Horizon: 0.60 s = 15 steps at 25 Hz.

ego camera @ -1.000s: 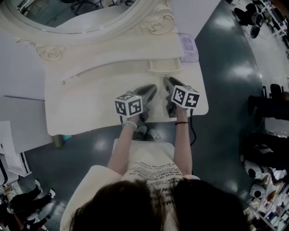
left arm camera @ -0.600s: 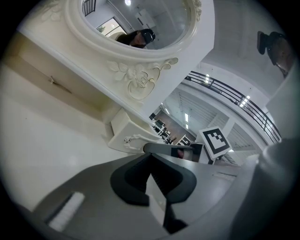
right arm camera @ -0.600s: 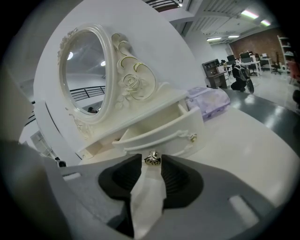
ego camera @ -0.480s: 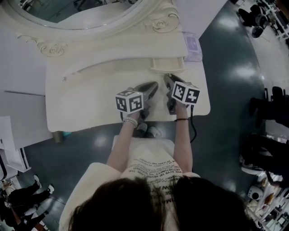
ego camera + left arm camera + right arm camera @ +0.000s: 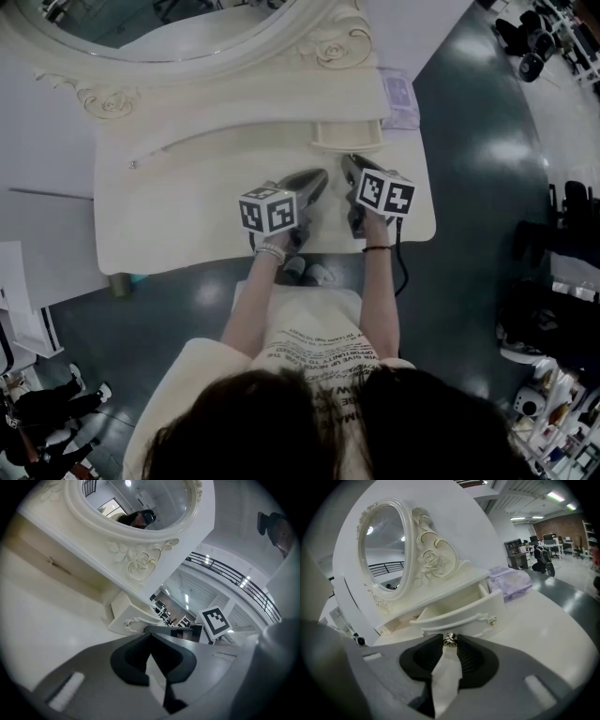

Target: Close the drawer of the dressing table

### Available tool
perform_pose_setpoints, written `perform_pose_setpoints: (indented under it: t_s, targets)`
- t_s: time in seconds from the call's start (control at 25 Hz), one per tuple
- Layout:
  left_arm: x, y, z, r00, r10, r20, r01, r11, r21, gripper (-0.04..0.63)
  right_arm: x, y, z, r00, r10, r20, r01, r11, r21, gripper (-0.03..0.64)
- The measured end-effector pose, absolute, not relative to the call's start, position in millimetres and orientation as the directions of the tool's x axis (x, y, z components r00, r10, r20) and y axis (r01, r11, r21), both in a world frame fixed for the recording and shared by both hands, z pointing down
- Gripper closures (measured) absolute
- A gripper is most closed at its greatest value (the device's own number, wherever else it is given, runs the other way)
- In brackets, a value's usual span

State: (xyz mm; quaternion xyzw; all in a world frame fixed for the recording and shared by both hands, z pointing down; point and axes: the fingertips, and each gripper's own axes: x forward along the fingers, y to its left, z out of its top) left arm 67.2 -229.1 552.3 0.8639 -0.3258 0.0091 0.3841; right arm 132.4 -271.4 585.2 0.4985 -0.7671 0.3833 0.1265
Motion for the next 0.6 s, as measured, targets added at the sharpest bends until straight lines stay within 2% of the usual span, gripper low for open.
perform_pose_setpoints:
  t_s: [0.6]
  targets:
    - [65, -239, 550, 0.782, -0.569, 0.255, -0.571, -0.488, 0.66, 0.591, 131, -279, 584, -0.464, -0.671, 0.578, -0.866, 0.207, -0.455, 0.517]
